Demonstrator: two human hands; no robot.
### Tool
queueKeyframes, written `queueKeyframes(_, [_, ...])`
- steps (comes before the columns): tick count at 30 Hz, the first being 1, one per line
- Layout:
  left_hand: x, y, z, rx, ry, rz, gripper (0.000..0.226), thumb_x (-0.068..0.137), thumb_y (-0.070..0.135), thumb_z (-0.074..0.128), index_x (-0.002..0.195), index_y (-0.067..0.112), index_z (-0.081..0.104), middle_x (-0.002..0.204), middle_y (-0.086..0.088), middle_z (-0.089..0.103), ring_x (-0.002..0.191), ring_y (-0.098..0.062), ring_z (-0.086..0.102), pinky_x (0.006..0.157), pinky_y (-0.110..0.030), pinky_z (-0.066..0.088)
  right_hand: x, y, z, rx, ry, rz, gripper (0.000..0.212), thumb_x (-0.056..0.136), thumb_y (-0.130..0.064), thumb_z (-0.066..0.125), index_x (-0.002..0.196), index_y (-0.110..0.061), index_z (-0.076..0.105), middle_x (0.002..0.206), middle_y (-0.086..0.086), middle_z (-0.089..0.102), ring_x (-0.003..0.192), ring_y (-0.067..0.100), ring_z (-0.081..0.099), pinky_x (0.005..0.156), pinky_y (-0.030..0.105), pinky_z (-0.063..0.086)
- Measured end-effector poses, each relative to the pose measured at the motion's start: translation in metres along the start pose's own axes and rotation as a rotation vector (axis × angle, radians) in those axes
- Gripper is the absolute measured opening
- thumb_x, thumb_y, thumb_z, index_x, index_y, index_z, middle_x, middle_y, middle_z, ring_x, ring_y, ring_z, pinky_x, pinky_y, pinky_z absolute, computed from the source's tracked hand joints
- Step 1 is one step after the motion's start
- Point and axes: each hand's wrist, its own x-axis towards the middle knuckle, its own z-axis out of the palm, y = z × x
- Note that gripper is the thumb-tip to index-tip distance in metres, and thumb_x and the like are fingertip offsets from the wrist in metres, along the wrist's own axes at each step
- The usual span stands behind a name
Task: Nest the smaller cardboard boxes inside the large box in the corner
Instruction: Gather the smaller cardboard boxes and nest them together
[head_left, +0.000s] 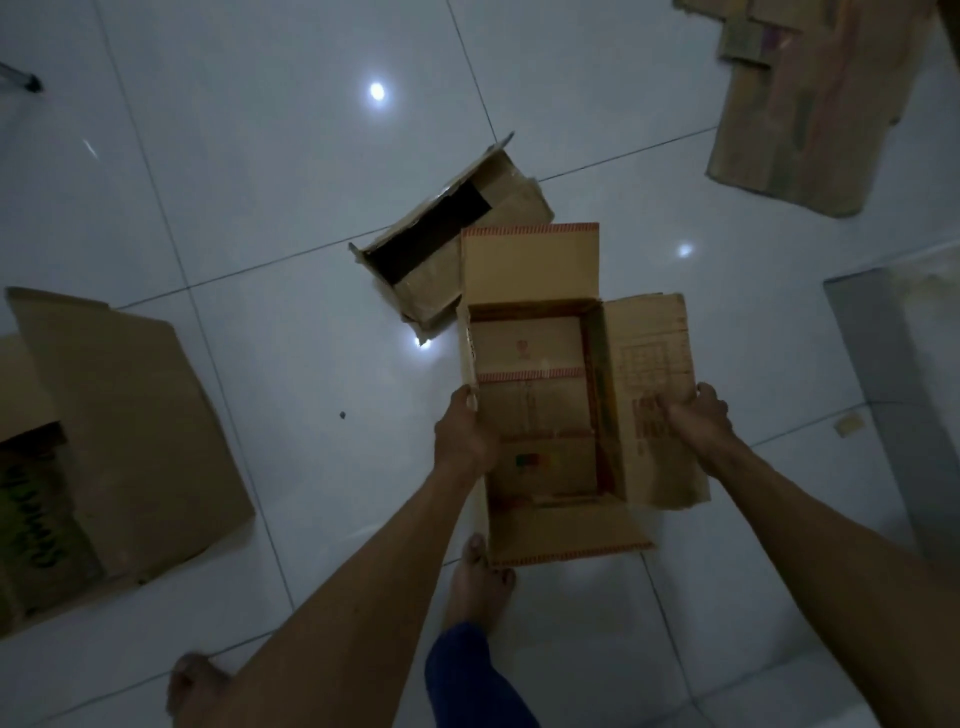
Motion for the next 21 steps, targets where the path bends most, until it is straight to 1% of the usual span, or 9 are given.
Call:
queueKeyframes(1, [0.000, -0.001, 0.001, 0.016, 0.012, 0.018, 0.054, 0.102, 0.022, 0.052, 0.154, 0.023, 0.036, 0.141, -0.009, 0.059, 0.123, -0.030, 0.060, 0.102, -0.041, 0.054, -0.002, 0.001, 0.003, -0.082, 0.076, -0.032, 0.067, 0.095, -0.042, 0.058, 0.150, -0.007, 0.040, 0.146, 0.022, 0.050, 0.130, 0.042, 0.052, 0.108, 0.053, 0.048])
queueKeyframes(3, [-0.001, -0.002, -0.001, 0.044, 0.029, 0.046, 0.047, 0.103, 0.021, 0.049, 0.149, 0.021, 0.044, 0.136, -0.008, 0.062, 0.118, -0.028, 0.061, 0.100, -0.040, 0.054, -0.011, 0.003, 0.007, -0.100, 0.182, -0.164, 0.038, 0.103, -0.028, 0.048, 0.127, -0.002, 0.060, 0.126, 0.025, 0.064, 0.108, 0.038, 0.062, 0.090, 0.043, 0.053])
queueKeyframes(4, [-0.003, -0.002, -0.003, 0.043, 0.026, 0.051, 0.042, 0.103, 0.022, 0.047, 0.145, 0.020, 0.048, 0.134, -0.007, 0.063, 0.117, -0.027, 0.062, 0.101, -0.040, 0.055, -0.018, 0.003, 0.010, -0.075, 0.203, -0.229, 0.031, 0.105, -0.022, 0.045, 0.116, 0.000, 0.064, 0.116, 0.025, 0.068, 0.097, 0.035, 0.064, 0.079, 0.037, 0.050])
queueKeyframes(6, [-0.008, -0.002, -0.008, 0.003, -0.003, 0.045, 0.035, 0.104, 0.026, 0.048, 0.136, 0.017, 0.054, 0.130, -0.006, 0.065, 0.115, -0.026, 0.063, 0.103, -0.041, 0.054, -0.034, 0.006, 0.014, -0.053, 0.226, -0.330, 0.026, 0.107, -0.015, 0.041, 0.098, -0.001, 0.061, 0.103, 0.026, 0.067, 0.085, 0.033, 0.063, 0.070, 0.035, 0.046])
queueKeyframes(9, [-0.022, -0.001, -0.019, -0.021, -0.082, 0.040, 0.034, 0.102, 0.025, 0.054, 0.134, 0.015, 0.057, 0.127, -0.005, 0.066, 0.114, -0.024, 0.064, 0.104, -0.038, 0.054, -0.062, 0.010, 0.022, -0.119, 0.287, -0.419, 0.020, 0.106, -0.013, 0.036, 0.097, -0.004, 0.051, 0.102, 0.016, 0.055, 0.085, 0.033, 0.058, 0.072, 0.042, 0.052])
queueKeyframes(11, [-0.034, -0.002, -0.024, -0.033, -0.111, 0.055, 0.032, 0.101, 0.025, 0.053, 0.132, 0.017, 0.058, 0.126, -0.003, 0.066, 0.112, -0.022, 0.064, 0.102, -0.039, 0.055, -0.080, 0.013, 0.028, -0.135, 0.353, -0.404, 0.015, 0.107, -0.016, 0.036, 0.099, -0.011, 0.048, 0.102, 0.008, 0.044, 0.085, 0.030, 0.053, 0.073, 0.040, 0.050])
queueKeyframes(14, [-0.058, -0.006, -0.032, 0.026, -0.053, 0.114, 0.026, 0.101, 0.018, 0.048, 0.126, 0.019, 0.058, 0.112, 0.004, 0.068, 0.097, -0.018, 0.066, 0.087, -0.035, 0.060, -0.104, 0.018, 0.033, -0.127, 0.416, -0.430, 0.012, 0.106, -0.022, 0.036, 0.098, -0.020, 0.044, 0.099, 0.003, 0.040, 0.080, 0.029, 0.052, 0.067, 0.035, 0.044])
queueKeyframes(17, [-0.086, -0.015, -0.048, 0.019, -0.031, 0.128, 0.013, 0.100, 0.015, 0.050, 0.112, 0.015, 0.055, 0.098, -0.002, 0.070, 0.085, -0.020, 0.069, 0.077, -0.042, 0.063, -0.129, 0.027, 0.039, -0.136, 0.440, -0.509, 0.007, 0.104, -0.022, 0.036, 0.099, -0.023, 0.042, 0.099, 0.002, 0.039, 0.079, 0.026, 0.050, 0.061, 0.032, 0.041])
queueKeyframes(21, [-0.123, -0.030, -0.079, -0.047, -0.010, 0.133, 0.016, 0.096, 0.014, 0.052, 0.112, 0.014, 0.054, 0.096, -0.006, 0.070, 0.086, -0.024, 0.069, 0.076, -0.049, 0.062, -0.176, 0.029, 0.054, -0.124, 0.474, -0.577, 0.007, 0.103, -0.020, 0.035, 0.100, -0.022, 0.041, 0.098, 0.000, 0.037, 0.081, 0.024, 0.046, 0.062, 0.031, 0.038])
